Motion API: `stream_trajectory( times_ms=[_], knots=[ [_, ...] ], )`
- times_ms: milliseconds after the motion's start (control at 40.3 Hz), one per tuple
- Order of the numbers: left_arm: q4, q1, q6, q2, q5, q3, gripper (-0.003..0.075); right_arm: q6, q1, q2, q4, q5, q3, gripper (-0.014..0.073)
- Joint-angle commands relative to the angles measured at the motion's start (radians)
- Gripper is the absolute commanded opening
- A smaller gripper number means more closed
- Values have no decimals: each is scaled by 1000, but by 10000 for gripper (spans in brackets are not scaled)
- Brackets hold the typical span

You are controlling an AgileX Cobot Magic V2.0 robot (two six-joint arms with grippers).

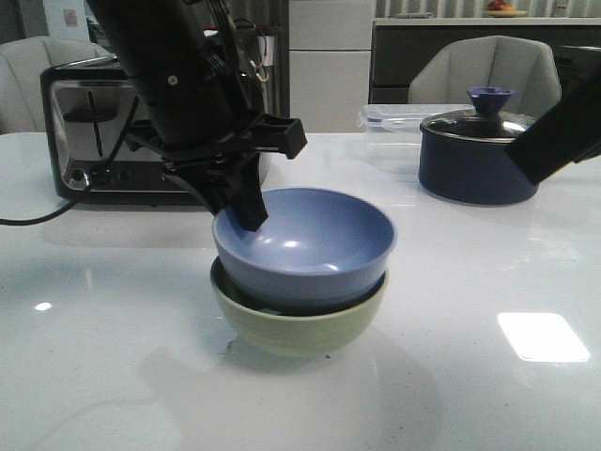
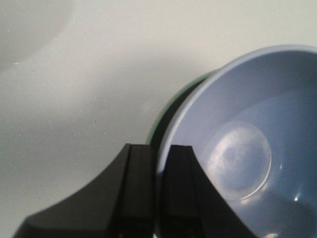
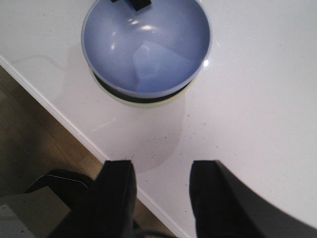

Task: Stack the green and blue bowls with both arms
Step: 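Lift the blue bowl with the left gripper and lower it into the green bowl, then open the left gripper and raise it away from the bowls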

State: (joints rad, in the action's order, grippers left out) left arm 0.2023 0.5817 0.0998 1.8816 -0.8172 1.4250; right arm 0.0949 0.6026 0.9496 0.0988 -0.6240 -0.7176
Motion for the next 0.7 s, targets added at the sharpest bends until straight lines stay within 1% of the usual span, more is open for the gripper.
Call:
stream_trajectory(
  times_ms=[0, 124, 174, 323, 472, 670],
  knots=[
    [16, 4, 0, -47, 39, 31, 218, 12, 2, -17, -4, 52, -23, 393],
    [22, 4, 0, -47, 33, 31, 395, 12, 2, -17, -4, 52, -23, 393],
    [22, 4, 0, -47, 25, 31, 430, 12, 2, -17, -4, 52, -23, 393],
    [5, 2, 0, -85, 9, 48, 435, 12, 2, -17, -4, 52, -23, 393],
    [-46, 2, 0, -182, -25, 46, 435, 12, 2, -17, -4, 52, -23, 393],
    [-99, 6, 0, -379, -27, -58, 435, 12, 2, -17, -4, 52, -23, 393]
  ],
)
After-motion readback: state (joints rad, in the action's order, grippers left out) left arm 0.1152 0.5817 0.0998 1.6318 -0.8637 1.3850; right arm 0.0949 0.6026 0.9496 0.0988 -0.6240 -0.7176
